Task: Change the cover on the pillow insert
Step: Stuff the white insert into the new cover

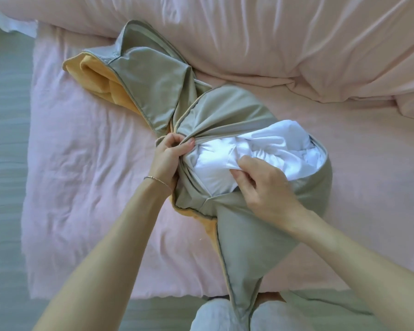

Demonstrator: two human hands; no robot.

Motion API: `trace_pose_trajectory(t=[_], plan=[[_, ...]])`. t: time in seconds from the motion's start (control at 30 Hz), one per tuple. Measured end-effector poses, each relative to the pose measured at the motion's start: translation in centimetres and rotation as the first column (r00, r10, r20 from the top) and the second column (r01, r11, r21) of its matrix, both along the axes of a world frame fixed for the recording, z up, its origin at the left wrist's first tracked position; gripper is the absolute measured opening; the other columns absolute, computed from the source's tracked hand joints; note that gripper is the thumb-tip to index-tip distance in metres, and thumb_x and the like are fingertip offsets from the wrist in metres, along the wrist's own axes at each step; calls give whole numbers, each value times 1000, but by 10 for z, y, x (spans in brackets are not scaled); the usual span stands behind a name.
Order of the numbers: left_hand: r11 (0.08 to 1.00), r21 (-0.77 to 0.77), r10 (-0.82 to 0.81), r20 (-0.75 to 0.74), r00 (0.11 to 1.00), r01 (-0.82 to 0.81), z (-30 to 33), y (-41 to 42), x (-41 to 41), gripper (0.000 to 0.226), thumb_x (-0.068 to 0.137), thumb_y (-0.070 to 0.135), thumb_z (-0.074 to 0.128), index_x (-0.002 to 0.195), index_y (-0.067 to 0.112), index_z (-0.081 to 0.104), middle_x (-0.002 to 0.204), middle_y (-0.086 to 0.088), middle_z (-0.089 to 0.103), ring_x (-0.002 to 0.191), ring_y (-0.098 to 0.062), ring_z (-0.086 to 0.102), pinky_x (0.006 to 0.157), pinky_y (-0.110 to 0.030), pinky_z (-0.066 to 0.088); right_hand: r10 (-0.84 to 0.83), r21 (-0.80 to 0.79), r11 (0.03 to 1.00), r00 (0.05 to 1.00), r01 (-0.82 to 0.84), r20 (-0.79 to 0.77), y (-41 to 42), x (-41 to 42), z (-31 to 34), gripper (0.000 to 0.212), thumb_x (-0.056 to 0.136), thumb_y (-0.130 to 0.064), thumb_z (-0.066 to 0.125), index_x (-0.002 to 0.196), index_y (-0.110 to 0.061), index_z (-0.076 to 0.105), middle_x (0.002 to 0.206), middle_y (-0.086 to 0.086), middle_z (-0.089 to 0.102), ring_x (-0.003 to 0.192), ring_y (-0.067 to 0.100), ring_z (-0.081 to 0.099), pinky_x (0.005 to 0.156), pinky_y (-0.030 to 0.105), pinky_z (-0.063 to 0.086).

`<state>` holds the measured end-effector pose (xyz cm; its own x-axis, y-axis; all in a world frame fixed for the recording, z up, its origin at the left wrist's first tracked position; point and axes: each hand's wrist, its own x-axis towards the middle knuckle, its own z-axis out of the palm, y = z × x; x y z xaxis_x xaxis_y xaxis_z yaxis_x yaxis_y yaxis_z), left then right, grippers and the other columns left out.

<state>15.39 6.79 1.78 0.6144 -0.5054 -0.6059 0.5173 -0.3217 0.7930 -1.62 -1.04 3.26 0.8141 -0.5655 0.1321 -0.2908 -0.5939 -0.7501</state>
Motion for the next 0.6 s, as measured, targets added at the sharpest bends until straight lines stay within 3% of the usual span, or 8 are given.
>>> trace_pose_trajectory(t=[0.13, 0.23, 0.37, 0.5, 0.6], plan=[[1000, 5, 18, -2, 1000, -18, 0, 1, -2, 21, 87, 6, 58, 70, 14, 48, 68, 3, 54, 59, -8, 53, 59, -20, 46, -155, 129, 982, 979, 138, 129, 15, 32, 4, 22, 91, -21, 44, 71, -12, 41, 54, -16, 23, 57, 9, 24, 49, 26, 22], [994, 63, 90, -24, 996, -88, -3, 11, -2, 19, 88, 9, 57, 71, 14, 49, 78, 0, 50, 67, -12, 50, 65, -25, 44, -215, 202, 960, 973, 195, 79, 19, 56, -6, 21, 91, -16, 43, 72, -15, 33, 52, -13, 25, 54, 13, 25, 52, 32, 19], [981, 79, 182, -40, 983, -178, -4, 28, -8, 16, 89, 8, 56, 75, 13, 50, 77, -2, 51, 72, -14, 50, 69, -25, 43, -224, 196, 955, 975, 221, -8, 4, 84, -22, 16, 90, -19, 36, 76, -14, 31, 52, -12, 25, 56, 28, 35, 55, 32, 16], [969, 30, 242, 53, 969, -243, -12, 32, -27, 17, 91, 6, 53, 75, 13, 52, 82, -6, 50, 83, -20, 47, 81, -32, 41, -257, 183, 949, 966, 257, -20, -30, 109, -26, 18, 91, -16, 37, 73, -13, 32, 55, -13, 28, 63, 19, 30, 57, 30, 15], [955, 72, 282, 87, 955, -288, -14, 26, -32, 20, 90, 7, 54, 72, 13, 50, 74, -1, 48, 75, -17, 47, 76, -30, 40, -147, 245, 955, 985, 164, -88, -39, 105, -19, 37, 94, -8, 43, 64, -23, 27, 63, -11, 32, 63, 7, 28, 59, 25, 20]])
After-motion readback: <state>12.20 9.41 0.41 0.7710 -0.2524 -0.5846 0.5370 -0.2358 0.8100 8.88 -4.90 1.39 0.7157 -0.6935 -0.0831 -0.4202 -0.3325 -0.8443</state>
